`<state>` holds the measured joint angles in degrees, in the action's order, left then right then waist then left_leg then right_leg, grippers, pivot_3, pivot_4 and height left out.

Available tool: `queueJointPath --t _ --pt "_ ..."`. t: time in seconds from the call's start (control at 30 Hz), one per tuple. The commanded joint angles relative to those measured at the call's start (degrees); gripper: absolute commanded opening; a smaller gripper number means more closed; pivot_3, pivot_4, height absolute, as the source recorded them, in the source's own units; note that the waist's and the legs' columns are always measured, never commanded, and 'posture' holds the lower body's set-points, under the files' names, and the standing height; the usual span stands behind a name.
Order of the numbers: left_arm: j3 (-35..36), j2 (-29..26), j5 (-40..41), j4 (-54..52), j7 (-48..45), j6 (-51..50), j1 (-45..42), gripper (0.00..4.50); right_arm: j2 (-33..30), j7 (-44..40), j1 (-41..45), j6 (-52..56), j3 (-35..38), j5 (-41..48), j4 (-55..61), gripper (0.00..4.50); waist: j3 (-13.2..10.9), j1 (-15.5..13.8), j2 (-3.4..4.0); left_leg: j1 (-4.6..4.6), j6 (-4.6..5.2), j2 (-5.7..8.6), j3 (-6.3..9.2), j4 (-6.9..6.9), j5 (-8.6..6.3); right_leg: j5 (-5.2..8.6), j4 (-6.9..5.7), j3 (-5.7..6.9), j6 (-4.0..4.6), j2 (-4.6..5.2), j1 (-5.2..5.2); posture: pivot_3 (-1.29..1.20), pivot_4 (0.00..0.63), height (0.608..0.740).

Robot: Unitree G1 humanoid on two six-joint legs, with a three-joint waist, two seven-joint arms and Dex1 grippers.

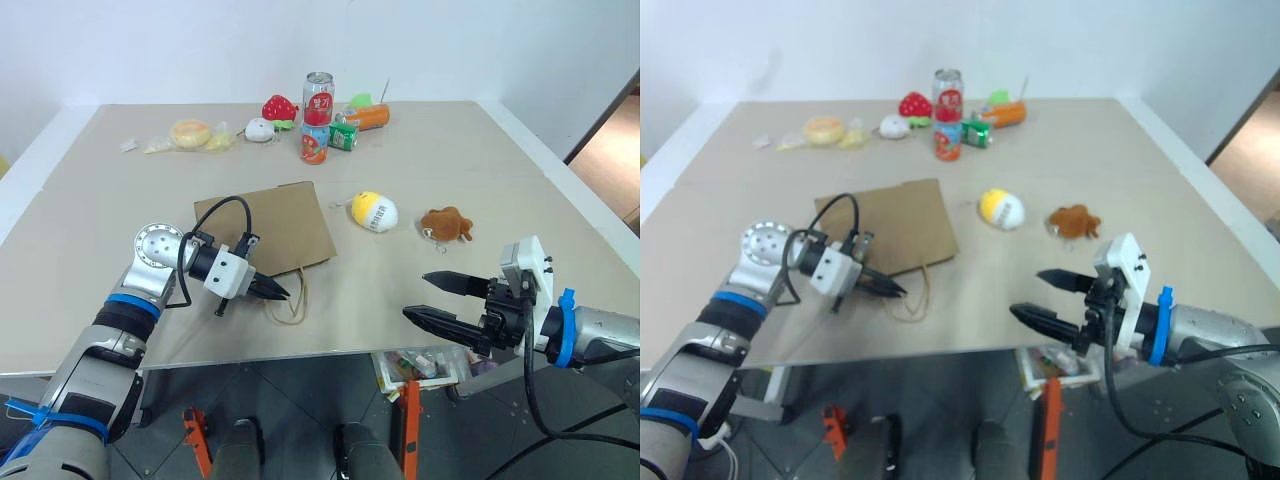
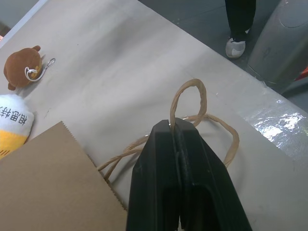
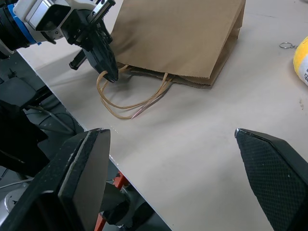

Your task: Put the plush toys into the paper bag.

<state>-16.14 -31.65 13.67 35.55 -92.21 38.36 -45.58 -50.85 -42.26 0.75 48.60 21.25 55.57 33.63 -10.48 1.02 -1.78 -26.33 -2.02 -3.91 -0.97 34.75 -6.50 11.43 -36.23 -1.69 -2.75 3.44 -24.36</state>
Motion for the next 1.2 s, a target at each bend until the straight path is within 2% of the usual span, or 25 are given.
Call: queueJointPath --t 0.03,0.2,0.27,0.33,0.5,0.63,0.87,1.2 --pt "3.6 0.0 3.2 -2.8 2.2 -7.0 -1.0 0.04 0.4 0.5 0.5 -1.5 1.6 0.2 1.5 4.5 0.0 0.0 0.0 0.0 0.0 0.0 0.0 0.0 0.0 0.0 0.0 0.0 0.0 0.0 0.0 0.0 0.15 0.74" --pt "7.7 2.0 10.2 -10.9 8.8 -22.1 -0.6 0.04 3.9 4.5 1.9 -3.6 -1.0 -3.1 -0.3 4.5 0.0 0.0 0.0 -0.01 0.0 0.0 0.03 0.0 0.0 0.0 0.0 0.01 0.0 0.0 0.0 0.0 0.15 0.74" --pt "9.3 2.2 12.6 -15.1 11.2 -27.9 0.3 0.0 6.1 5.8 3.0 -4.8 -1.0 -3.5 -1.6 4.08 0.0 0.0 0.0 -0.01 0.0 0.0 0.03 0.01 0.0 0.0 0.0 0.01 -0.01 -0.01 0.0 0.0 0.15 0.74" --pt "10.3 2.1 13.6 -18.0 12.7 -31.6 1.0 0.0 7.5 6.4 3.9 -5.6 -0.9 -3.8 -2.5 2.93 0.0 0.1 0.01 0.0 0.01 0.0 0.06 0.0 0.01 -0.01 -0.01 0.01 -0.02 -0.04 0.01 0.0 0.15 0.74" --pt "12.5 3.2 16.5 -23.2 16.7 -38.9 1.3 0.0 10.7 6.5 7.7 -6.3 -3.4 -3.2 -3.6 1.5 0.0 0.2 0.01 0.0 0.03 0.0 0.08 0.0 0.02 -0.02 -0.02 0.0 -0.04 -0.06 0.01 0.0 0.15 0.74" --pt "12.6 3.9 16.3 -25.5 17.8 -40.4 1.8 0.0 14.0 6.0 11.9 -7.4 -9.6 -5.9 -5.8 0.08 0.0 0.2 0.01 0.01 0.04 0.0 0.11 0.01 0.03 -0.02 -0.02 0.0 -0.04 -0.07 0.04 0.0 0.15 0.74" --pt "13.1 5.4 16.2 -27.6 19.6 -41.8 2.1 0.0 18.8 8.7 20.8 -10.2 -24.9 -20.8 -16.2 0.08 0.0 0.3 -0.01 0.0 0.05 0.01 0.12 0.0 0.03 -0.04 -0.02 0.0 -0.01 -0.1 0.02 0.0 0.15 0.74" --pt "14.5 7.1 16.9 -30.2 23.0 -43.9 2.9 0.0 31.3 9.3 33.6 -17.1 -29.8 -28.2 -30.4 0.08 0.0 0.2 0.01 -0.02 0.09 0.01 0.16 -0.02 0.06 -0.04 -0.05 0.01 -0.01 -0.16 -0.03 0.0 0.15 0.74"
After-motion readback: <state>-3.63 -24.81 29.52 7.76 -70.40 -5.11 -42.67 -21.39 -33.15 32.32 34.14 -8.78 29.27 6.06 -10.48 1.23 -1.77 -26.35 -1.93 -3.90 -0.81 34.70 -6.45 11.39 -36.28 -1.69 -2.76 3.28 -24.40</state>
